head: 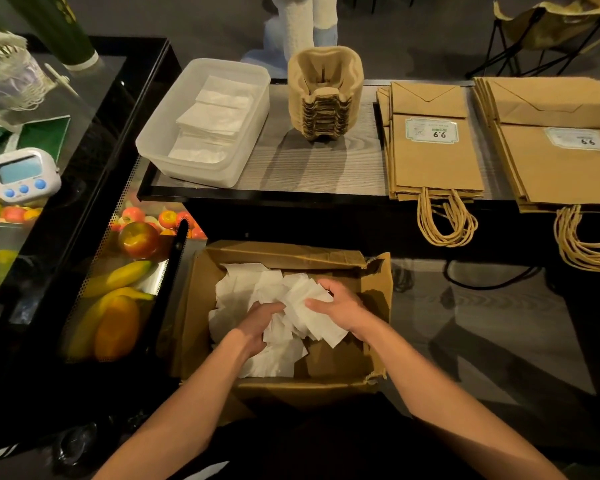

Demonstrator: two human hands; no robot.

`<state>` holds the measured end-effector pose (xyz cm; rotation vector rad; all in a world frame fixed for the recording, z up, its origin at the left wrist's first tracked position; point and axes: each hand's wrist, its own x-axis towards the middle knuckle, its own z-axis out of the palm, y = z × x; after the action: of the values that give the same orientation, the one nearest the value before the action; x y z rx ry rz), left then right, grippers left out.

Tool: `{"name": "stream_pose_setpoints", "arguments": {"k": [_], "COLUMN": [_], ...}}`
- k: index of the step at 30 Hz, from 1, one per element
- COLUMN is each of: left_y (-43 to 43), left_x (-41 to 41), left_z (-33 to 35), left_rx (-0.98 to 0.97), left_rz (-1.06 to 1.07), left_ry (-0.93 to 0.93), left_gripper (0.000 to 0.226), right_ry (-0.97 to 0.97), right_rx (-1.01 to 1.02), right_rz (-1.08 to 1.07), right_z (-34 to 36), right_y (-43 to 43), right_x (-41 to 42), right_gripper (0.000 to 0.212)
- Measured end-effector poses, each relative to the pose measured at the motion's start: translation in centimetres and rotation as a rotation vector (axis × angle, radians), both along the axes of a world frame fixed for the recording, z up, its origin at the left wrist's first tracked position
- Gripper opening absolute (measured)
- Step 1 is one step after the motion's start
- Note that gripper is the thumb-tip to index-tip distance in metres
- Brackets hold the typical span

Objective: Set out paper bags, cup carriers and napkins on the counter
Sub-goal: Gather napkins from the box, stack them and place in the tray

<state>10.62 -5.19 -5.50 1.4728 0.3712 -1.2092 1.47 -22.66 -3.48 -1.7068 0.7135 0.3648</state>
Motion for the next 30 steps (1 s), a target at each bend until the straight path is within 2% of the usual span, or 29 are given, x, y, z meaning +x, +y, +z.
{"name": "stream_pose_setpoints", "arguments": {"k": [3,6,8,12,13,17,23,26,29,30], "left_y": [0.1,0.0,0.3,0.1,0.0,-1.3,-1.8,-1.7,-1.5,-1.5], "left_x": [0.0,-0.2,-0.2,-0.2,-0.3,-1.1,-1.9,-2.0,-1.9,-1.8], "left_z": [-0.2,-0.5,-1.1,-1.4,-1.3,-0.1,0.9,0.6,0.4,0.4], "left_rx": [-0.053,-0.092,-0.095,-0.144,-0.146,-0.264,-0.401,-0.429,-0.447,-0.449], "left_rz": [0.026,0.083,0.150,0.293,0.307,0.277,0.290,0.296,0.307,0.300], "left_ry": [0.038,0.042,0.055,0.138,0.159,0.209,0.255,0.276,0.310,0.311], "left_gripper": [0.034,0.038,0.051,0.079,0.083,0.076,0.078,0.079,0.094,0.098], "right_ry": [0.006,-0.046,-0.099,-0.198,-0.189,-0.082,-0.146,-0.154,-0.180,-0.173], "right_rx": [-0.010,0.093,0.209,0.578,0.578,0.294,0.082,0.180,0.420,0.445], "right_rz": [0.042,-0.057,-0.142,-0.285,-0.317,-0.368,-0.294,-0.319,-0.419,-0.412], "right_z": [0.0,0.1,0.2,1.3,1.4,0.9,0.9,1.2,1.9,2.0], "right_y": [0.0,-0.2,-0.6,-1.0,-0.8,0.9,1.8,1.7,1.2,1.1], "right_x": [-0.2,-0.4,-0.3,0.1,0.2,0.5,0.5,0.7,0.7,0.6], "right_gripper": [0.049,0.042,0.045,0.047,0.047,0.052,0.035,0.035,0.035,0.035]}}
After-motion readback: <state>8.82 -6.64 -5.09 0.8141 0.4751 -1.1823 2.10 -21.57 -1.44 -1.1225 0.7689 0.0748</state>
